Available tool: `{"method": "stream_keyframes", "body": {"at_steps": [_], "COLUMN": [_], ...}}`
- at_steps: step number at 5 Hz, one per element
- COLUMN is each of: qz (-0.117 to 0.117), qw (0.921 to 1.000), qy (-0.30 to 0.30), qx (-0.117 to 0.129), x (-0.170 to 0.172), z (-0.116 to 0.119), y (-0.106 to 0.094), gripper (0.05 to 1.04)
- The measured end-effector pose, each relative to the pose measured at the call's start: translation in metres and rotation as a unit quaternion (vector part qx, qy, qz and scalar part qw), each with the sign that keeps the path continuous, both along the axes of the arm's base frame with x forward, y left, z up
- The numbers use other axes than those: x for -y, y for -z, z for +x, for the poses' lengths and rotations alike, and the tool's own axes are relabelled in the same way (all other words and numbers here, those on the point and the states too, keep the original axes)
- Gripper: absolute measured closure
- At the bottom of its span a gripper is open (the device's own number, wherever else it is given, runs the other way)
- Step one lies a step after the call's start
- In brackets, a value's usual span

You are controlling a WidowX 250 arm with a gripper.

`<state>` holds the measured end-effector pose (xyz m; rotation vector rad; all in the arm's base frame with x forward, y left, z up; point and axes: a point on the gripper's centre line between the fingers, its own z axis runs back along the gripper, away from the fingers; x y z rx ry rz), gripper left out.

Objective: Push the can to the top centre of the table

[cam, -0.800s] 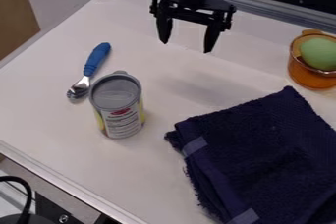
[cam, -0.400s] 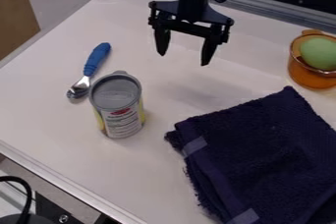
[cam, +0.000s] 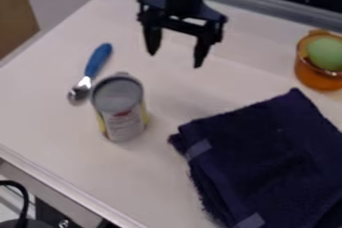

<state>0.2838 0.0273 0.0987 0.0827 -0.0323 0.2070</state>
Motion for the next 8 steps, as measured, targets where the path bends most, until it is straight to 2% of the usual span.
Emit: {"method": "stream_keyframes", "body": {"at_steps": [2,3,4,5,6,8], "qz": [-0.013,-0.020,-0.008,-0.006,0.003,0.007], "qw": [0.9986,0.9974,0.9954,0.9951,0.9955,0.9966], "qy": [0.046,0.047,0.066,0.081,0.076,0.075], "qx": [-0.023,-0.051,-0.068,-0.057,-0.057,-0.035], "x": [-0.016,-0.028,-0.036,-0.039,-0.043,-0.052], "z": [-0.070,-0.090,-0.105,-0.107,-0.102,-0.070], "y": [-0.005,0.001,0.017,0.031,0.045,0.058], "gripper": [0.084,0.084,0.084,0.084,0.084,0.084]}}
